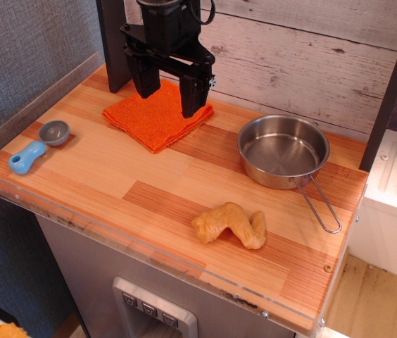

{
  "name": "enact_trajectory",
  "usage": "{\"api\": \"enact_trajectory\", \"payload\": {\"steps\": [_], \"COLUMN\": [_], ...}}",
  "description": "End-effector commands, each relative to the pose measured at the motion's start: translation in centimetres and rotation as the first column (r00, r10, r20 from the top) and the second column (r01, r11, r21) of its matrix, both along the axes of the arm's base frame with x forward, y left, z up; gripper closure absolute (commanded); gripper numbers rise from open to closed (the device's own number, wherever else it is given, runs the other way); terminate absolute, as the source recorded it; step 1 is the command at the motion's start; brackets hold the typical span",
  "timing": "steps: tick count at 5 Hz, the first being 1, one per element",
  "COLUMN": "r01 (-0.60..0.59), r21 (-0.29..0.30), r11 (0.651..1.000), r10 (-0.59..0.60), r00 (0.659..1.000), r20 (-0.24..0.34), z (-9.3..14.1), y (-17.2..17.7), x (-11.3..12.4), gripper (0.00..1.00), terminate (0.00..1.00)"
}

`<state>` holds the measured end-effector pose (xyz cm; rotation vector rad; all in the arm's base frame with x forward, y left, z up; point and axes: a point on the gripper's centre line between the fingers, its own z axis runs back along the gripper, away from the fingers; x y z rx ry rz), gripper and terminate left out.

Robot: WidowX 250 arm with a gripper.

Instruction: Move the orange cloth to the table's lower edge.

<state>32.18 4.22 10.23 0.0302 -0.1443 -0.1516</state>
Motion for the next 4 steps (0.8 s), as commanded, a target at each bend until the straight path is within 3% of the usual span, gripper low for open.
{"api": "enact_trajectory", "payload": {"steps": [1, 2, 4], "r01": [0.000, -0.021, -0.074], "r21": [0.000, -0.005, 0.046], "r11": [1.000, 1.000, 0.996], "r10": [0.000, 0.021, 0.075], "r00": [1.000, 1.000, 0.997], "r20": [0.000, -0.004, -0.011], "z": [0.0, -0.2, -1.7], "y": [0.0, 2.7, 9.0], "x": [0.0, 2.5, 7.0], "gripper": [0.00, 0.00, 0.00], "terminate": [0.00, 0.00, 0.00]}}
